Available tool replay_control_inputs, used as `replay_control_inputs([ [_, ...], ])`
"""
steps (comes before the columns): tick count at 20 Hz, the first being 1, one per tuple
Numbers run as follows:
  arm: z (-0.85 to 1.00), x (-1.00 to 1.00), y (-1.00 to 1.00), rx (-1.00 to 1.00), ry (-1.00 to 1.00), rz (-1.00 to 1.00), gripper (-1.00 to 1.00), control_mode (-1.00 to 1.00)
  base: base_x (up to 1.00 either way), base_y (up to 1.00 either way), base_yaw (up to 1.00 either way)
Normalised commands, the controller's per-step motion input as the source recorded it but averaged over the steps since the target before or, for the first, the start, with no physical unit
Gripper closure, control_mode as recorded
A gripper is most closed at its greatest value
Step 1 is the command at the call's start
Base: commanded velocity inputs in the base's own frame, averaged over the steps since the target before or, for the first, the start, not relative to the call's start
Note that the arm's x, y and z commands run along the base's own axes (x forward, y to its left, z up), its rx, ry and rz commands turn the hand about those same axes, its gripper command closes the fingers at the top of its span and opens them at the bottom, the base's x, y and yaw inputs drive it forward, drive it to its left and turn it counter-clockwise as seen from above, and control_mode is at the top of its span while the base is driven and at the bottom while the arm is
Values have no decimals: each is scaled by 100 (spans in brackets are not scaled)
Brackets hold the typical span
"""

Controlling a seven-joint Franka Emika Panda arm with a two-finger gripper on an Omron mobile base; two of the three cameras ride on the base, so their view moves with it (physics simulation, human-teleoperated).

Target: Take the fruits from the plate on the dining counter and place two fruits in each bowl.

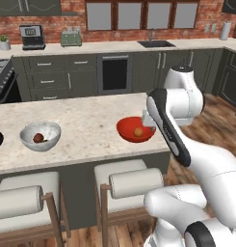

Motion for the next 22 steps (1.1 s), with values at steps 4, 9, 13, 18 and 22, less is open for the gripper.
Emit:
replay_control_inputs([
  [4,0,0,0,0,0,0,-100,100,-100,64,17],
  [9,0,0,0,0,0,0,-100,100,-38,100,6],
  [13,0,0,0,0,0,0,-100,100,0,100,0],
  [18,0,0,0,0,0,0,-100,100,21,100,0],
  [22,0,0,0,0,0,0,-100,100,38,100,0],
])
